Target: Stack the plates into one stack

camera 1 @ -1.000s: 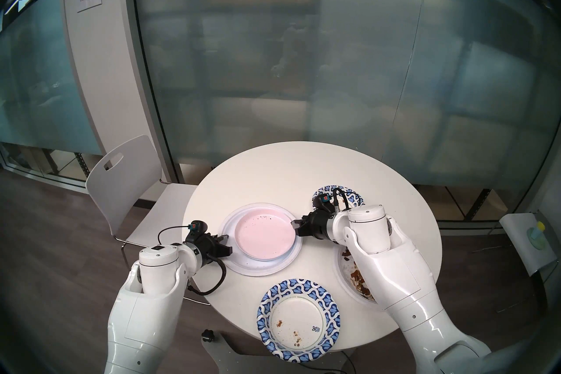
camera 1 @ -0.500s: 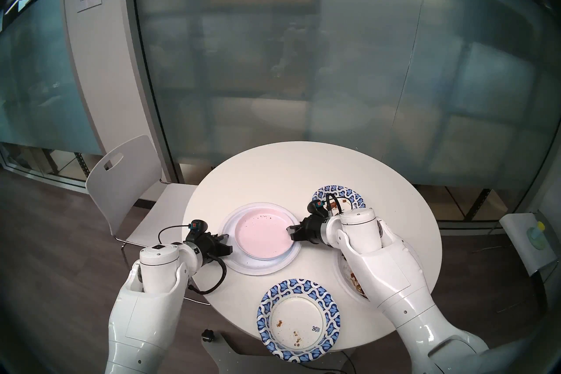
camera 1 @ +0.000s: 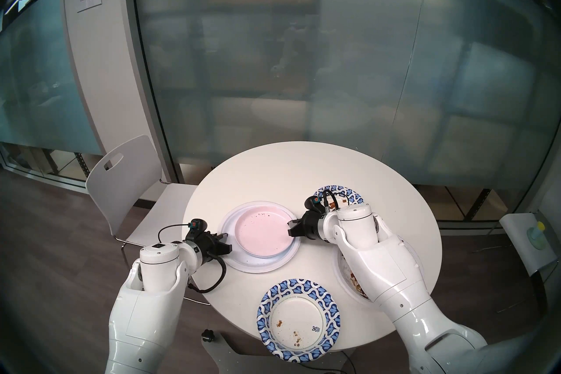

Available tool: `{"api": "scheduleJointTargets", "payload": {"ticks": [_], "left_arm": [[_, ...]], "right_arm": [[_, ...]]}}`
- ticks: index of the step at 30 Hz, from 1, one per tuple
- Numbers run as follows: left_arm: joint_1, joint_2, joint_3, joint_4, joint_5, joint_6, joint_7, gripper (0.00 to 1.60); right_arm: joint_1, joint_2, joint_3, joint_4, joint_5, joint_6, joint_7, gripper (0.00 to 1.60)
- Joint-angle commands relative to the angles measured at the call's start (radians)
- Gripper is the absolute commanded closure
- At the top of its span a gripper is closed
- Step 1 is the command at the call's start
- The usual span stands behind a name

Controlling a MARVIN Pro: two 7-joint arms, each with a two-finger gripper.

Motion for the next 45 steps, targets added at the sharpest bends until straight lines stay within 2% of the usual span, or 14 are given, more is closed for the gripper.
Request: {"api": "scheduleJointTargets", "payload": {"ticks": [1,2,3,4,19,35,45], "left_arm": [[0.002,-0.017,-0.003,-0.038,-0.015,0.022,-0.001,1.60],[0.002,-0.017,-0.003,-0.038,-0.015,0.022,-0.001,1.60],[0.004,-0.019,-0.004,-0.044,-0.017,0.026,-0.001,1.60],[0.006,-0.021,-0.004,-0.055,-0.021,0.034,-0.001,1.60],[0.012,-0.036,-0.015,-0.084,-0.042,0.073,0.005,1.60],[-0.027,-0.066,-0.024,-0.140,-0.067,0.136,0.018,1.60],[-0.061,-0.088,-0.019,-0.177,-0.080,0.182,0.027,1.60]], "right_arm": [[0.028,-0.012,-0.008,-0.035,-0.002,-0.001,0.003,1.49],[0.028,-0.012,-0.008,-0.035,-0.002,-0.001,0.003,1.49],[0.028,-0.012,-0.009,-0.035,-0.001,-0.001,0.003,1.59],[0.027,-0.012,-0.010,-0.035,-0.001,-0.003,0.003,1.60],[0.013,-0.012,-0.015,-0.059,-0.005,0.002,-0.005,1.60],[0.037,-0.007,-0.009,-0.098,-0.014,0.030,-0.004,1.60],[0.053,0.001,0.018,-0.133,-0.008,0.064,0.000,1.60]]}}
